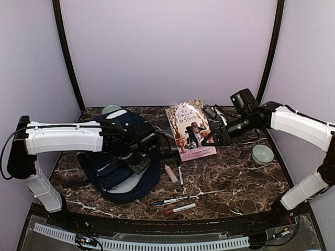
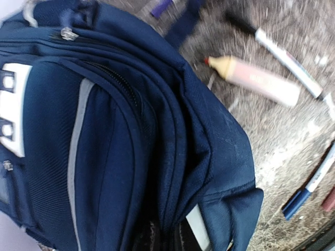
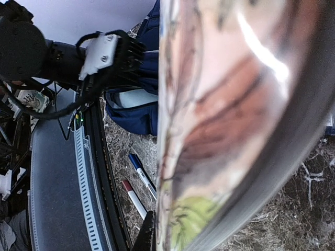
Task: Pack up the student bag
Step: Pick up the largest pocket of the bag from the student bag, then place the book in the largest pocket of the bag.
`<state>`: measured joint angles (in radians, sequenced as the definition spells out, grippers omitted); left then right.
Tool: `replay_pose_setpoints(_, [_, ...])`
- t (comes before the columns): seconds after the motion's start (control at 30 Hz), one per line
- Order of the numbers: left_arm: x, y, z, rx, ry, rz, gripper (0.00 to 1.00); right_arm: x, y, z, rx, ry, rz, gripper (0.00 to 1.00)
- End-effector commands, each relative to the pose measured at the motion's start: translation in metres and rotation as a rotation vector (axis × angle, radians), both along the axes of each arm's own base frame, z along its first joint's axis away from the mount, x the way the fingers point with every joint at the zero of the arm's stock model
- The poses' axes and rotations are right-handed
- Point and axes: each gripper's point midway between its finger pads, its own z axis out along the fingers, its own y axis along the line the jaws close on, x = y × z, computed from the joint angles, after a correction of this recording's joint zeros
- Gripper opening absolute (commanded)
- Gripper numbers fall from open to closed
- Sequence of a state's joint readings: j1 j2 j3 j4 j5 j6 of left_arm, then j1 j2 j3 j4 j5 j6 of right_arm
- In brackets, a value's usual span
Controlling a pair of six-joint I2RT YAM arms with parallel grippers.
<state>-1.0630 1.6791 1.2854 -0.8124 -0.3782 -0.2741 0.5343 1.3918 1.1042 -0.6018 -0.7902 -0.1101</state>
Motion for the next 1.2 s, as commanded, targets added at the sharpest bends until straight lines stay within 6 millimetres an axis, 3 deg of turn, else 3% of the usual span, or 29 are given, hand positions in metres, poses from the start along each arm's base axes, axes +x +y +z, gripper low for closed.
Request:
replay_pose_setpoints(0.0, [0.02,0.008,0.089,-0.145,-0.197,0.057,0.0,-0.002,0.011,0.034,0.046,0.046,0.042,0.0])
replay_pose_setpoints(0.2, [0.028,0.019,0.136,-0.173,-0.247,0.044,0.0,-0.024,0.031,0.027,0.129,0.176,0.097,0.0])
replay_pose_setpoints(0.23, [0.03,0.023,0.144,-0.173,-0.254,0.048,0.0,-0.031,0.03,0.013,0.115,0.202,0.103,0.0])
replay_pose_setpoints(0.33, [0.033,0.03,0.162,-0.189,-0.278,0.053,0.0,-0.04,0.04,0.0,0.097,0.244,0.153,0.0])
replay_pose_setpoints(0.5, [0.036,0.04,0.179,-0.247,-0.325,0.091,0.0,-0.051,0.065,-0.016,0.085,0.382,0.253,0.0])
replay_pose_setpoints(0.73, [0.04,0.036,0.19,-0.415,-0.394,0.147,0.0,-0.077,0.102,-0.045,0.037,0.499,0.381,0.0])
replay_pose_setpoints(0.9, [0.03,0.023,0.194,-0.536,-0.39,0.067,0.0,-0.066,0.139,-0.054,0.054,0.607,0.388,0.0])
replay_pose_setpoints(1.17, [0.026,0.014,0.188,-0.57,-0.381,0.009,0.0,-0.041,0.21,-0.064,0.055,0.766,0.364,0.0])
